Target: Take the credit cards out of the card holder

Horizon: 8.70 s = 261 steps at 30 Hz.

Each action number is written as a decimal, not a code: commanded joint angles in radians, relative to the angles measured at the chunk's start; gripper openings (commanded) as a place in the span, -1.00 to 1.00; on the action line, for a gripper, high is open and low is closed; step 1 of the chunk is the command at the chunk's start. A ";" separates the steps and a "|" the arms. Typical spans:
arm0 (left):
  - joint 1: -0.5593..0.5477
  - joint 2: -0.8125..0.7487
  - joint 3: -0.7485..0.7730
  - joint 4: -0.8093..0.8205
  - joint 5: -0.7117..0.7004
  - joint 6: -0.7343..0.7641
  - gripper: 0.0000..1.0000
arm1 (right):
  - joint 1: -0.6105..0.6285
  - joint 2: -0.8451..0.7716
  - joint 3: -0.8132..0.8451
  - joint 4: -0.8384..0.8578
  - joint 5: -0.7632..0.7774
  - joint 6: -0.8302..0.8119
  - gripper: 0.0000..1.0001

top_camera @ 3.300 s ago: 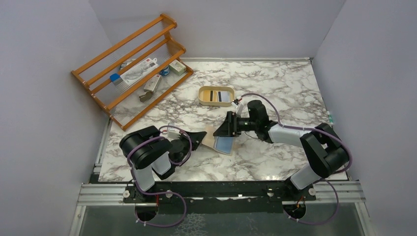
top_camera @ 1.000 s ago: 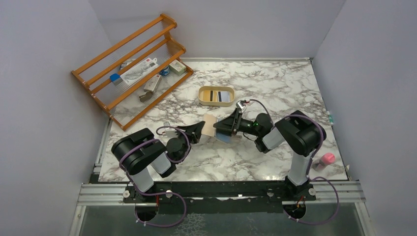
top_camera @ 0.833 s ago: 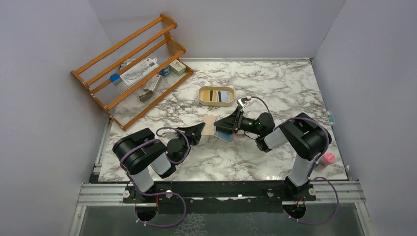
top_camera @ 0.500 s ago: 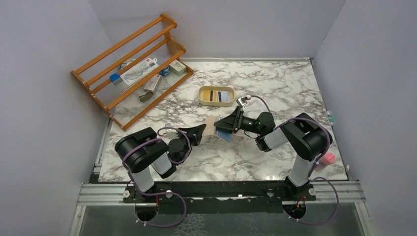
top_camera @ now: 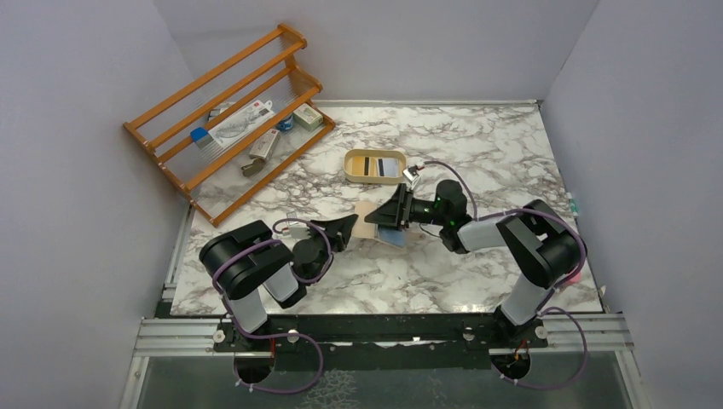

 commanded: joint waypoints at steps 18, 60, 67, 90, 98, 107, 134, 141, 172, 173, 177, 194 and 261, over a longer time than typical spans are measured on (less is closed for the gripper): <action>-0.022 0.007 0.011 0.263 0.080 0.027 -1.00 | 0.028 -0.021 -0.065 -0.043 0.119 -0.048 -0.02; -0.022 0.018 0.010 0.263 0.095 0.026 -1.00 | -0.040 -0.040 -0.219 0.187 0.207 0.023 -0.36; -0.022 0.024 0.012 0.264 0.098 0.025 -1.00 | -0.048 -0.039 -0.229 0.198 0.205 0.027 -0.59; -0.022 0.017 -0.007 0.265 0.085 0.027 -1.00 | -0.096 -0.255 -0.230 -0.212 0.176 -0.102 -0.99; -0.021 -0.005 -0.028 0.264 0.063 0.036 -1.00 | -0.151 -0.382 -0.285 -0.420 0.157 -0.173 -0.99; -0.020 -0.014 -0.046 0.264 0.048 0.042 -1.00 | -0.205 -0.546 -0.210 -0.701 0.165 -0.292 -0.99; -0.018 -0.023 -0.126 0.263 0.036 0.100 -1.00 | -0.259 0.162 0.718 -0.946 0.186 -0.581 -0.99; -0.014 -0.016 -0.126 0.263 0.041 0.129 -1.00 | -0.262 0.279 0.781 -0.946 0.198 -0.600 -0.99; 0.014 -0.599 -0.008 -0.645 0.026 0.465 -1.00 | -0.314 0.409 0.854 -0.974 0.188 -0.638 -0.99; 0.014 -0.594 -0.008 -0.652 0.025 0.466 -1.00 | -0.314 0.407 0.855 -0.979 0.189 -0.641 -0.99; 0.014 -0.573 -0.008 -0.684 0.013 0.498 -1.00 | -0.313 0.421 0.882 -1.021 0.187 -0.661 -0.93; 0.014 -0.613 0.202 -1.081 -0.055 0.835 -1.00 | -0.315 0.421 1.003 -1.192 0.268 -0.728 -0.18; 0.766 -0.830 0.417 -1.421 0.623 1.079 0.97 | -0.335 -0.692 0.139 -1.201 0.414 -0.648 1.00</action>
